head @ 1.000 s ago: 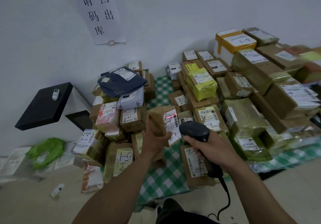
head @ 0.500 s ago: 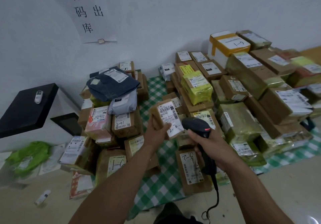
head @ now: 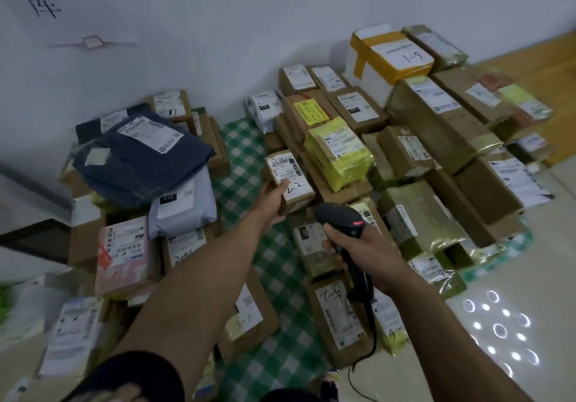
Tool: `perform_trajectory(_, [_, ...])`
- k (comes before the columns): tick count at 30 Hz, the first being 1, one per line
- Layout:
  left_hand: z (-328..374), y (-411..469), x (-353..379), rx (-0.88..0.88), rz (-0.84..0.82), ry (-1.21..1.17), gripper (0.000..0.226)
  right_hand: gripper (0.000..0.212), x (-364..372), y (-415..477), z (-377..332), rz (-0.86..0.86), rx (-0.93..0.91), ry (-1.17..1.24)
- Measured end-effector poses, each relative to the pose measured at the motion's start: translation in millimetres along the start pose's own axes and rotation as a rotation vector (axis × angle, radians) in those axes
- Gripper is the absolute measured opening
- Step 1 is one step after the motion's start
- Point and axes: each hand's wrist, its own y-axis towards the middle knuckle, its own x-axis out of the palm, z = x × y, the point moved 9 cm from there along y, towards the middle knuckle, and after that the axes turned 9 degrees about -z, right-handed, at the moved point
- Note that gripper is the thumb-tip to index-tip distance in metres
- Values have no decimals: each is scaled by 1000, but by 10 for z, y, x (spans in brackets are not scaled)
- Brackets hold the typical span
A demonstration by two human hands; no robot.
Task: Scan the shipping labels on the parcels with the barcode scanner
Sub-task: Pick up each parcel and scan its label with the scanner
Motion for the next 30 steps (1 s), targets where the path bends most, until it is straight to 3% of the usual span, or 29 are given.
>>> perform_trajectory(3, [-13, 225, 53, 2, -16, -43, 32, 17, -3, 87, 1, 20, 21, -16])
perform_trajectory(5, [-25, 317, 49, 35, 22, -77, 28, 17, -15, 120, 5, 39, 35, -14])
perform_trajectory(9, [-46, 398, 47, 78, 29, 91, 45, 15, 26, 136, -57, 50, 32, -29])
perform_trajectory(12, [8, 261, 46, 92, 24, 279, 48, 13, 82, 139, -111, 37, 17, -51])
perform_trajectory(16, [106, -59, -13, 208, 95, 324, 56, 15, 187, 162, -149, 15, -12, -93])
perform_trajectory(19, [150, -519, -124, 303, 150, 327, 46, 20, 324, 203, -201, -33, -42, -95])
perform_trajectory(23, [404, -1256, -466, 535, 400, 433, 27, 23, 566, 285, -300, -111, -83, -111])
perform_trajectory(26, [651, -1502, -908, 580, 587, 585, 28, 21, 794, 317, -426, -177, -106, -122])
perform_trajectory(30, [1091, -1406, -1410, 494, 733, 1111, 36, 19, 1010, 401, -584, -225, -116, -169])
